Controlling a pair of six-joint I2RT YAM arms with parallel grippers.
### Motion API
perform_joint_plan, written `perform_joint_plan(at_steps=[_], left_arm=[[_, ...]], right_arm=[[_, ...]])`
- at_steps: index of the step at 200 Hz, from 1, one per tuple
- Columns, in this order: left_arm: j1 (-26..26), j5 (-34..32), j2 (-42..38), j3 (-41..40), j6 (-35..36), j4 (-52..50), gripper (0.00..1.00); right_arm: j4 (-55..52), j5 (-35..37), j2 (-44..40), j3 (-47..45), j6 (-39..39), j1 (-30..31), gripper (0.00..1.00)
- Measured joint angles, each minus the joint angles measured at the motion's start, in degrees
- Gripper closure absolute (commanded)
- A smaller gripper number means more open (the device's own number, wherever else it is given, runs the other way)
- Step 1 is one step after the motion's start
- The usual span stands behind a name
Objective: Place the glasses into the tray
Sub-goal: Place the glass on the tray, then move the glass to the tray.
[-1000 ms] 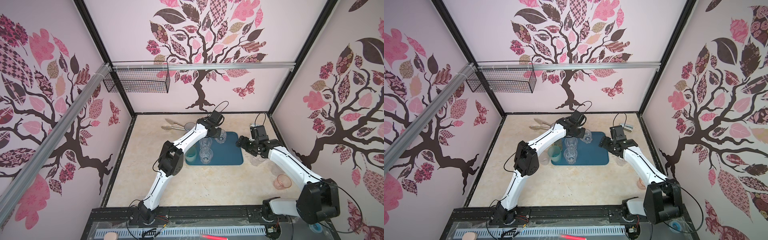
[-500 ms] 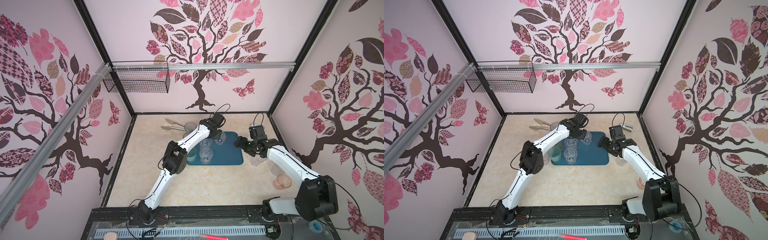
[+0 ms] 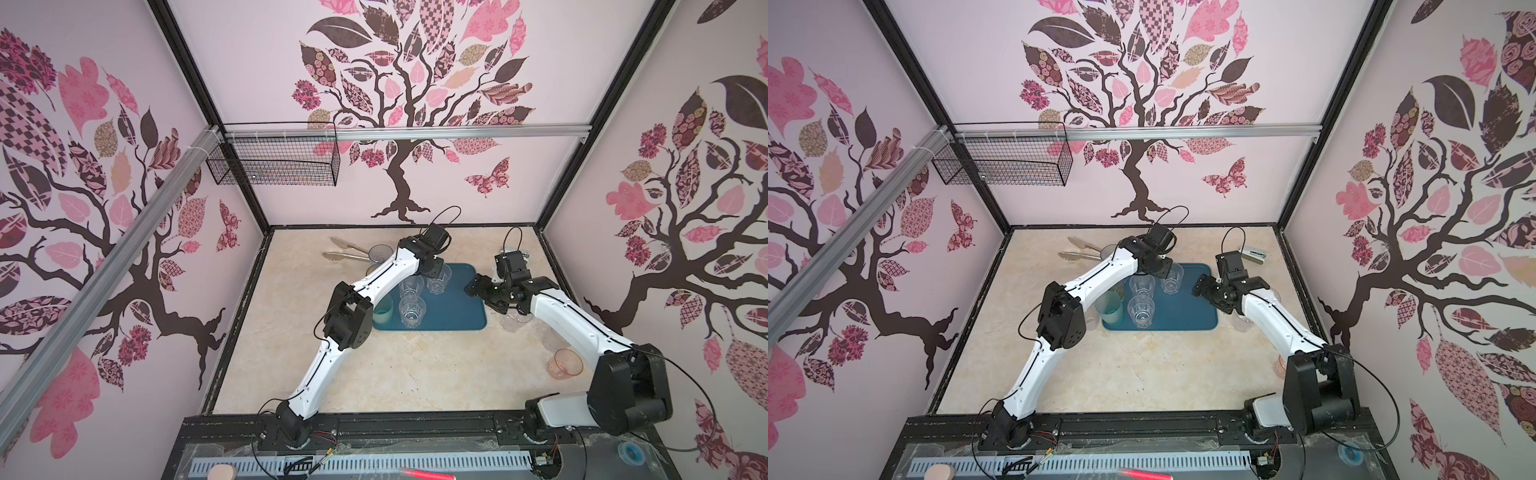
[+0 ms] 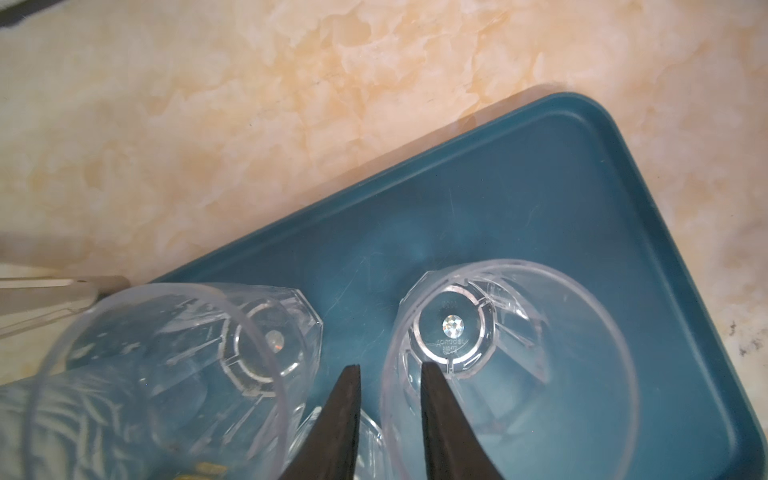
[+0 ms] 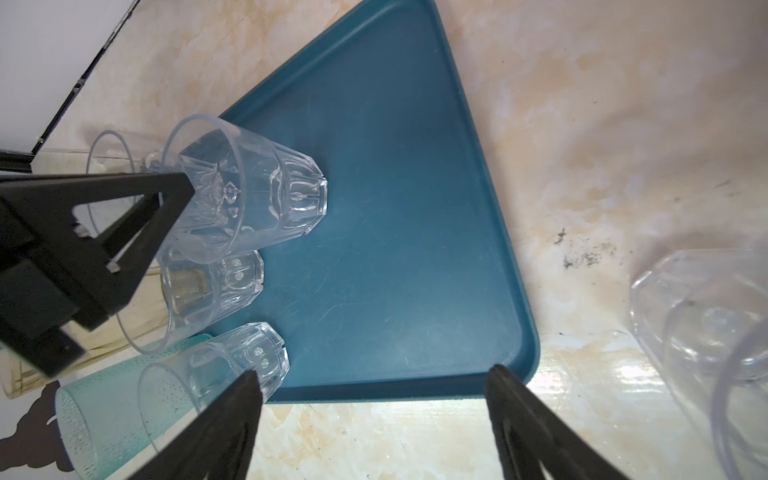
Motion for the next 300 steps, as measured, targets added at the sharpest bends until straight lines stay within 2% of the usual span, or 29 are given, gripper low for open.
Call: perform_joint_plan(at_steps=[32,73,94,132,160,223,300], left_arm=[[-0.07,-1.05,-12.24,-8.5,1.51,3.52,0.67],[0.68,-5.95,-32.76,-26.03,4.15,11.45,0.61],[3.63,-7.34,-41.13,-35.63,4.13,14.36,0.58],[12.31,-9.99,-53.18,-51.82,3.48,17.57,0.5],[14.86,-12.0,-60.72,-60.17,3.48,18.99,0.43],[19.21,-13.68,-69.9,-71.3,0.5,19.37,0.39],[19.21,-12.33,-70.1,-72.83,-2.34,18.47,0.4]], right_arm=[[2.1,-0.31,0.61,-0.04,1.11,3.43,0.2],[6.54,-1.33,5.42,-0.04,3.26,6.6,0.29],[8.83,-2.12,8.79,-0.04,3.96,7.1,0.33],[10.82,-2.51,15.17,2.16,4.35,7.56,0.38],[11.87,-2.45,19.65,5.95,4.44,7.8,0.39],[11.85,-1.2,27.04,14.56,2.69,8.13,0.4],[11.47,-0.85,31.21,18.99,2.03,8.13,0.41]])
